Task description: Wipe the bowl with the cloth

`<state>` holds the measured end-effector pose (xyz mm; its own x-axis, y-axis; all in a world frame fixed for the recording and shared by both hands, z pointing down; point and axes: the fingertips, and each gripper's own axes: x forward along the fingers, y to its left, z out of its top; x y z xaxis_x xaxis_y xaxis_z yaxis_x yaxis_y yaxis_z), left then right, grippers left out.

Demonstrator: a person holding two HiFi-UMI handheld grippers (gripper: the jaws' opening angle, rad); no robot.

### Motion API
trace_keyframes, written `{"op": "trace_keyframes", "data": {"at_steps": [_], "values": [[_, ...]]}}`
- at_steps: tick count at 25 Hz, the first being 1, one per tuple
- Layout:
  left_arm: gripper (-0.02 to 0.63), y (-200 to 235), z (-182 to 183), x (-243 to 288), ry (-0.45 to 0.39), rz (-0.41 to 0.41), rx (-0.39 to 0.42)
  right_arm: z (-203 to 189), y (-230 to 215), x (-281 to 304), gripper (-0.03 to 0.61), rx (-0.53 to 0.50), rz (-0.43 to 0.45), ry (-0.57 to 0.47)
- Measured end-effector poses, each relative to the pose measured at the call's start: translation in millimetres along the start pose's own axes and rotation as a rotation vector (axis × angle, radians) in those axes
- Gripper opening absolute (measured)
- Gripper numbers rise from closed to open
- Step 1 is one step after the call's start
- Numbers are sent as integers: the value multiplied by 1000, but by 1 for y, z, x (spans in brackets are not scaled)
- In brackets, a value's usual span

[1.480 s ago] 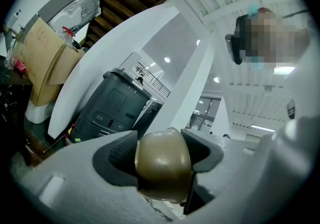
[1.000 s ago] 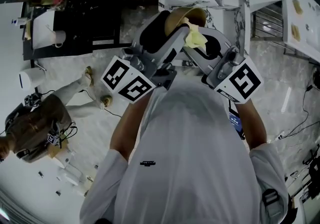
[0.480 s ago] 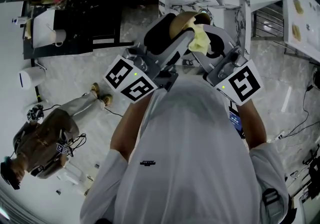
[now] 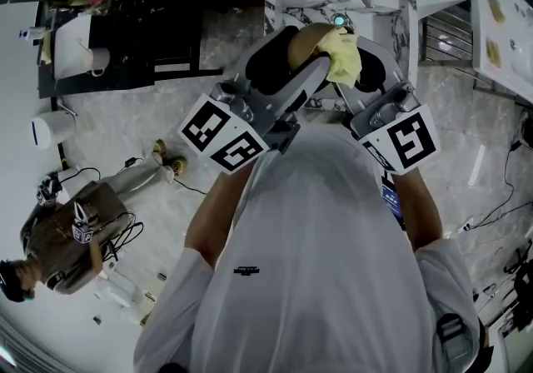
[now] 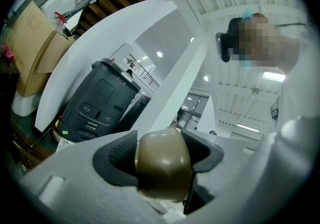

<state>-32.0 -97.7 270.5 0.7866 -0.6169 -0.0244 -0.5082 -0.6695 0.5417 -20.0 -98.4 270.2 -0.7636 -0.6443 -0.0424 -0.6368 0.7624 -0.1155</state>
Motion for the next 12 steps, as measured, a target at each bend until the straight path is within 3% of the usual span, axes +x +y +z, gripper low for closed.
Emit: {"op": "trace_keyframes", "data": {"at_steps": [5, 12], "values": [[278, 2, 4, -3, -12, 20, 14, -5, -11, -3, 41, 8, -55, 42], [278, 2, 9, -8, -36, 28, -6, -15, -6, 0, 41, -89, -63, 89]]}}
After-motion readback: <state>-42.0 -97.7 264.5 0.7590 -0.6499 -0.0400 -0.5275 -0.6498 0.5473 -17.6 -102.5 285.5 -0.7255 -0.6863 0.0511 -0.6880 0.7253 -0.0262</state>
